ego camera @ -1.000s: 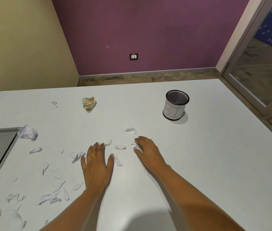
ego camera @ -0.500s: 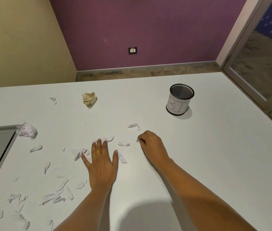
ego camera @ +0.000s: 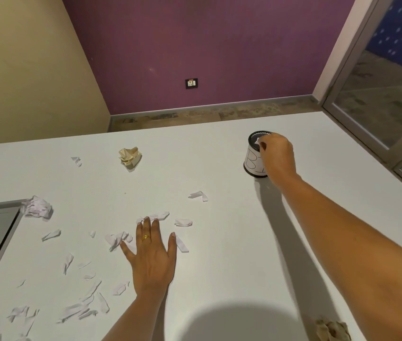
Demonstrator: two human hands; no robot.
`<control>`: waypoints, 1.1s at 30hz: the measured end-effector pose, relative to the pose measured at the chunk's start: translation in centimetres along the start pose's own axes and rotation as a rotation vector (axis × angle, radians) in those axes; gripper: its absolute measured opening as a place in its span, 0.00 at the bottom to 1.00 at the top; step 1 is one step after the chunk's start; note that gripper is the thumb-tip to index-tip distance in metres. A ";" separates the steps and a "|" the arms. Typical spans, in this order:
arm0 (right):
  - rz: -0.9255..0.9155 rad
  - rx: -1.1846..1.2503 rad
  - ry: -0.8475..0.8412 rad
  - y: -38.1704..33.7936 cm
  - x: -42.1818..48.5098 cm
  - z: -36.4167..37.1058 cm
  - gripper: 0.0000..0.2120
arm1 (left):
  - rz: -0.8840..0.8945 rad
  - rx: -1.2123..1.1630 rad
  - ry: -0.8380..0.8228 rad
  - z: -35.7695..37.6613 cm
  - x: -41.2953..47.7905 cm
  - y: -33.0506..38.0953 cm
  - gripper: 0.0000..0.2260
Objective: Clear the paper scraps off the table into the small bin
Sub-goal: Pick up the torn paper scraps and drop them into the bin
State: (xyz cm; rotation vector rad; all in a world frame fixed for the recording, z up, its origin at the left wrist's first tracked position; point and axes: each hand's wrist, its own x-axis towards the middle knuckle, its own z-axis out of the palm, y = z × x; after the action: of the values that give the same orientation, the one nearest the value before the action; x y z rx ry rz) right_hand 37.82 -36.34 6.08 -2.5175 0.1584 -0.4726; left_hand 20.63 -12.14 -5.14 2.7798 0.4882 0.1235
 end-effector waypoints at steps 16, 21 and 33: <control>-0.006 0.046 -0.006 -0.5 -0.9 1.1 0.13 | 0.004 0.017 0.011 0.3 0.1 0.0 0.23; -0.184 0.030 -0.156 -1.3 -5.0 4.7 0.13 | 0.004 0.016 0.015 0.2 0.0 0.1 0.23; -0.200 0.116 -0.606 -4.0 -12.7 10.5 0.23 | 0.001 0.024 0.009 0.1 -0.1 0.1 0.24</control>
State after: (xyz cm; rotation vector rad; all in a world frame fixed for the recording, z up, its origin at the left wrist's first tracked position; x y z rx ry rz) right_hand 29.87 -24.91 -3.70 -2.4508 -0.3439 0.2135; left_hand 20.61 -12.29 -5.15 2.8045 0.4933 0.1315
